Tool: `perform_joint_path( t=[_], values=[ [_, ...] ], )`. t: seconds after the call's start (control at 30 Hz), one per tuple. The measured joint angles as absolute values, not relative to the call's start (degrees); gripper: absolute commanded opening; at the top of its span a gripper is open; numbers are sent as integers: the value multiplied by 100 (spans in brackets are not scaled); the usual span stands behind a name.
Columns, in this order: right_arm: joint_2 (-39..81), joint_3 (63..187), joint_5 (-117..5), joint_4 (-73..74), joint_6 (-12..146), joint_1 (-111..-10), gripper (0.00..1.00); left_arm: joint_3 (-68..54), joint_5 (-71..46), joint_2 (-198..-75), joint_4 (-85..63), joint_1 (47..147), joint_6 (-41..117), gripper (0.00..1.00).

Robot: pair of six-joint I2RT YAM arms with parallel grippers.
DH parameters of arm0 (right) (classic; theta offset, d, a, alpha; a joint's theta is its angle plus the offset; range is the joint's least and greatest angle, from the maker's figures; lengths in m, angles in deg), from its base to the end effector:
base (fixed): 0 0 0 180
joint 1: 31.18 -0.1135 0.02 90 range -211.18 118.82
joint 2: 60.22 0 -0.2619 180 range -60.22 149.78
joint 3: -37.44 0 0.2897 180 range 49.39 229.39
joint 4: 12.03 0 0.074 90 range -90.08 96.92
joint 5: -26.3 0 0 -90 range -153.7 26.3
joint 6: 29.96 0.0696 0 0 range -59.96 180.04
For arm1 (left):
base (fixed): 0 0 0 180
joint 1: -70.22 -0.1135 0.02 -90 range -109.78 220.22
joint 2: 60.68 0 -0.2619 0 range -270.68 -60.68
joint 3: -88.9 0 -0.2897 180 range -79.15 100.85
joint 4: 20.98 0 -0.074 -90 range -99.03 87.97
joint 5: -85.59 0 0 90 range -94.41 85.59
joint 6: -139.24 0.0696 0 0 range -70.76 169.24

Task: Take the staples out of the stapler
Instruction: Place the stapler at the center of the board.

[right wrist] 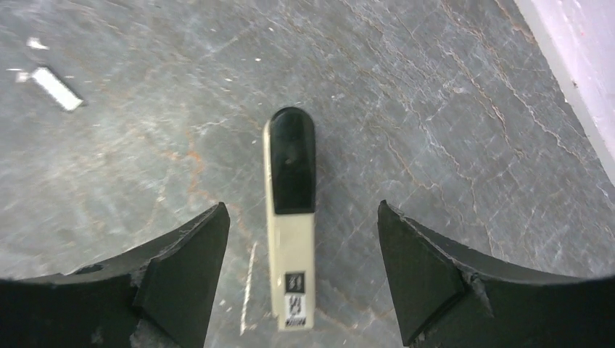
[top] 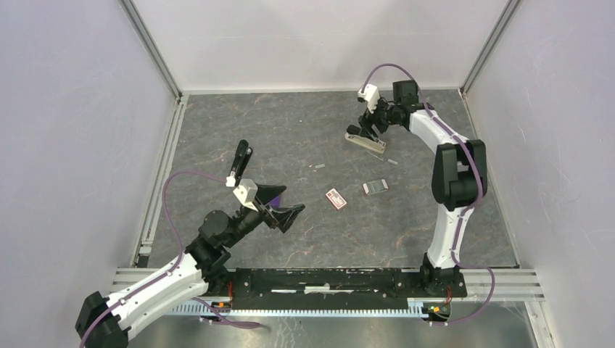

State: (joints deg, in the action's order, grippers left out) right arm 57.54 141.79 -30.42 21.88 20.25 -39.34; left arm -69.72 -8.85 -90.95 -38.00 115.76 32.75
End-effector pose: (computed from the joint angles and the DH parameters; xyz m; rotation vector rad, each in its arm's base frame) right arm 0.5028 0.1107 0.1809 -1.1539 1.9484 0.4073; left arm 0.1516 -0.1622 0.2210 0.4402 1.4324 -0.9391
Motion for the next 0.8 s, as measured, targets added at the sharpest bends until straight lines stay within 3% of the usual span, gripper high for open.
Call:
perform_joint_path(
  t=[0.27,0.47,0.63,0.8],
  values=[
    [3297,12527,-1628,2024,2563,-3420,81,-6270,-429,-9462,-3131,11560,2637,100],
    [1201,10726,-544,1925,2722,-3348,82,-4762,-745,-10922,-2084,11523,2447,99],
    [524,9589,-295,1866,2777,-3208,83,-4131,-1329,-12096,-1664,11519,2407,99],
    [521,9224,-297,1637,3059,-2721,81,-3866,-1548,-12928,-1514,11519,2407,97]
  ],
)
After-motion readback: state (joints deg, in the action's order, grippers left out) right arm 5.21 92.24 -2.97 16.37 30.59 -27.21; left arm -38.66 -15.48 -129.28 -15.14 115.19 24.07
